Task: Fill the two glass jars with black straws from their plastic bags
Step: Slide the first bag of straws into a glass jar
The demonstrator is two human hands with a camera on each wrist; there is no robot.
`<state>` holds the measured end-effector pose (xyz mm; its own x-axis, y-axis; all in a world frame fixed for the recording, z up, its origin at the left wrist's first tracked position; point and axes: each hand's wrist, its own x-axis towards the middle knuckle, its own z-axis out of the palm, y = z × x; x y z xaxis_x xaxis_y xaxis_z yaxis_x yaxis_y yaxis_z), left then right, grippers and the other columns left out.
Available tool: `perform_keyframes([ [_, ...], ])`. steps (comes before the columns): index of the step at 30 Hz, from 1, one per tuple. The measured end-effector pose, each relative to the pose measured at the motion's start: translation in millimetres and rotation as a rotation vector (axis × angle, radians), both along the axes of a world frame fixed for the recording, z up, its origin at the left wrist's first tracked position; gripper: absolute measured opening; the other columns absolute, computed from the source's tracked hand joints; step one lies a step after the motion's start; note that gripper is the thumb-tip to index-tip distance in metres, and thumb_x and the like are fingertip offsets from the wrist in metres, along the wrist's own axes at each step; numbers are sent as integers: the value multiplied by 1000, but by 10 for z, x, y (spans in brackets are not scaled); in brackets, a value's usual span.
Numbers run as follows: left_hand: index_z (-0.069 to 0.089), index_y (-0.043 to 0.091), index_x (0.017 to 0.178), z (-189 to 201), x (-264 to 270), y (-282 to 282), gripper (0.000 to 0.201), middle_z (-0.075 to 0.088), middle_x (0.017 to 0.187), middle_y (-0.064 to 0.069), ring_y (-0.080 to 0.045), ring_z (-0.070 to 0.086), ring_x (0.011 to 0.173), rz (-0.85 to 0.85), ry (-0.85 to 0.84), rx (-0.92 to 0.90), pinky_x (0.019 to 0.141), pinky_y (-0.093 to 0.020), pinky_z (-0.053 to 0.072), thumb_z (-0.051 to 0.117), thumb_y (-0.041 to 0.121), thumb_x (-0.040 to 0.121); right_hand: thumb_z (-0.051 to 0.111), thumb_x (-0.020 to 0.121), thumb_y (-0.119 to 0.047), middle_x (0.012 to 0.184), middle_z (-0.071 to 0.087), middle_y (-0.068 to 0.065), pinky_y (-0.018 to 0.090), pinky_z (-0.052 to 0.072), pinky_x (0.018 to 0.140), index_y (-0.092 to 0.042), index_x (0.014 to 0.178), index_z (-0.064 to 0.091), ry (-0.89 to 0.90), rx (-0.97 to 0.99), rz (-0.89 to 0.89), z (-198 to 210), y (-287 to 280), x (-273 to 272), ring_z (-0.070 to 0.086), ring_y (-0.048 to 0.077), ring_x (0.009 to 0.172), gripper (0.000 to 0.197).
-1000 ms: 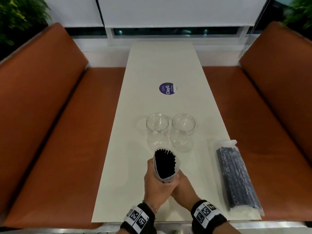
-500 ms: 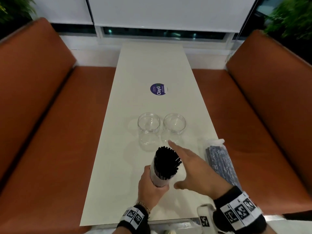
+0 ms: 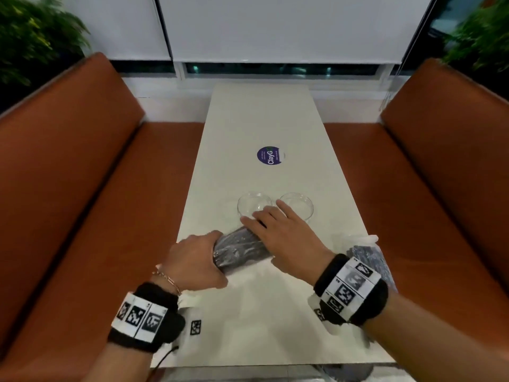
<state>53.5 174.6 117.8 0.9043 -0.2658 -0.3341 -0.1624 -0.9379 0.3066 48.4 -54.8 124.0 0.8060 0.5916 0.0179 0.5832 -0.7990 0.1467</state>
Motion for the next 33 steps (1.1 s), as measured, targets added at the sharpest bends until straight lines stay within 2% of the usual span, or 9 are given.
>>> perform_keyframes([
  [3,58,44,118,394,303,215,81,75,91,14,-10,74,78,19,-4,10,70,-35,67,83,47,41,92,68,-18,131,64,8,45,50,109,-18,150,48,34,205,-14,3,81,435,63,30,115,93],
  [6,60,43,121,691,605,277,83,78,93,11,-9,79,73,5,28,-32,67,-35,69,87,42,42,95,63,-27,127,66,8,43,55,98,-19,144,54,79,387,-81,-24,155,786,64,28,110,91],
  [14,65,39,129,985,1207,35,85,69,99,14,-12,72,85,-110,15,165,74,-32,65,89,36,47,99,52,-56,125,64,-3,34,53,96,-23,135,55,218,652,-340,-477,248,1076,61,20,111,99],
  [18,68,38,126,1021,1335,-81,81,62,98,15,-10,65,86,-121,5,191,76,-34,65,90,35,48,99,56,-54,136,60,1,38,51,106,-19,144,49,305,749,-410,-662,306,1110,58,22,123,107],
  [21,69,39,120,1050,1422,-96,76,63,102,13,-10,64,89,-90,8,146,80,-37,66,92,34,48,97,58,-50,118,62,-1,32,51,87,-22,131,52,328,797,-474,-797,354,1161,62,22,107,90],
  [25,61,38,130,1083,1522,-46,83,65,118,11,-11,65,101,-74,14,-17,76,-27,61,97,34,56,95,62,-44,112,61,-3,28,47,84,-21,121,55,324,833,-513,-867,366,1196,56,17,100,76],
  [28,57,45,137,1150,1557,98,98,64,127,16,-9,61,116,-14,21,-284,93,-31,57,102,42,50,97,59,-43,113,60,-5,29,50,90,-21,122,54,333,874,-538,-882,356,1205,54,16,104,78],
  [31,59,42,140,1157,1522,256,100,68,135,13,-18,66,118,49,120,-679,101,-40,56,104,23,53,100,56,-43,113,57,-9,29,49,93,-21,125,55,343,939,-576,-873,359,1199,56,16,109,85],
  [33,68,28,135,1070,1477,250,80,75,128,3,-21,71,108,151,117,-894,99,-38,59,98,7,64,102,54,-42,115,56,-8,33,52,96,-20,128,55,354,984,-598,-859,371,1182,56,18,112,90],
])
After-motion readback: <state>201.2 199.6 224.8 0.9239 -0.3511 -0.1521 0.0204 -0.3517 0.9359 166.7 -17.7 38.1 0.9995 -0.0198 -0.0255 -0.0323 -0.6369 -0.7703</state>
